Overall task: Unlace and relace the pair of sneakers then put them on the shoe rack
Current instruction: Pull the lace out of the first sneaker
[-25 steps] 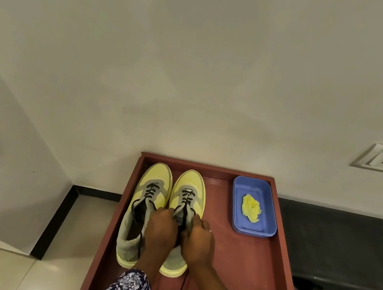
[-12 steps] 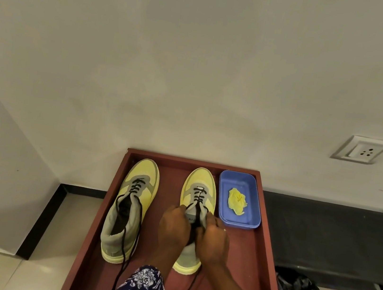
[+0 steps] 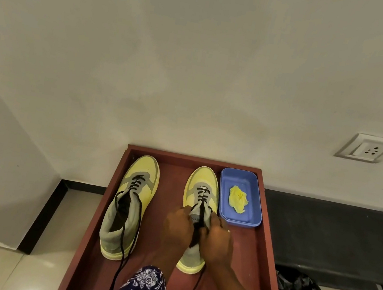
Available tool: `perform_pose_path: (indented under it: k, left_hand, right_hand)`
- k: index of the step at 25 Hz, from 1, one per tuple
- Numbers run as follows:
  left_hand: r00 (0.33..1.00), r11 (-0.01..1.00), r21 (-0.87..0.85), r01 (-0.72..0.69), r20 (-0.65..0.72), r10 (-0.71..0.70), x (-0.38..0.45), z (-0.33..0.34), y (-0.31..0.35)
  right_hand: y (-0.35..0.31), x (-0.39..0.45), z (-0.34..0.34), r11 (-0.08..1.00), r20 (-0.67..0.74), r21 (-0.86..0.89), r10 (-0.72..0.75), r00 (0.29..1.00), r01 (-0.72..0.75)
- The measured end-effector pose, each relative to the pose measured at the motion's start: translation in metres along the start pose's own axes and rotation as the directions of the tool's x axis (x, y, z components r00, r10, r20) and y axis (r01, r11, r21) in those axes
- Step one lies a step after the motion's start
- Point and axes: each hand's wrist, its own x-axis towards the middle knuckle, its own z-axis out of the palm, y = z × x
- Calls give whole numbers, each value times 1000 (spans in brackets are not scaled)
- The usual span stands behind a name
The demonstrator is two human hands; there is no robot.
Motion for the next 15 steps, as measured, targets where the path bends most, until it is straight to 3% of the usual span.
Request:
perform_pose_path:
  k: [4, 7, 9, 11, 15]
  left_hand:
    - [999, 999, -47, -26, 33, 27, 5, -7, -3]
    - [991, 993, -26, -118, -64, 116, 11, -23, -13]
    - [979, 990, -55, -131, -167, 120, 14, -42, -22]
    - [961, 987, -123, -108, -266, 72, 16, -68, -33]
    - [936, 992, -123, -23, -351, -22, 17, -102, -72]
  right_hand:
    - [-10, -2, -7, 1000, -108, 18, 27, 994, -25]
    - [-30, 1, -9, 996, -264, 80, -9, 964, 32]
    - [-50, 2, -6, 983, -292, 147, -60, 954, 107]
    - [-70, -1, 1, 969, -252, 195, -103, 962, 155]
    - [-98, -10, 26, 972, -30, 184, -145, 989, 149]
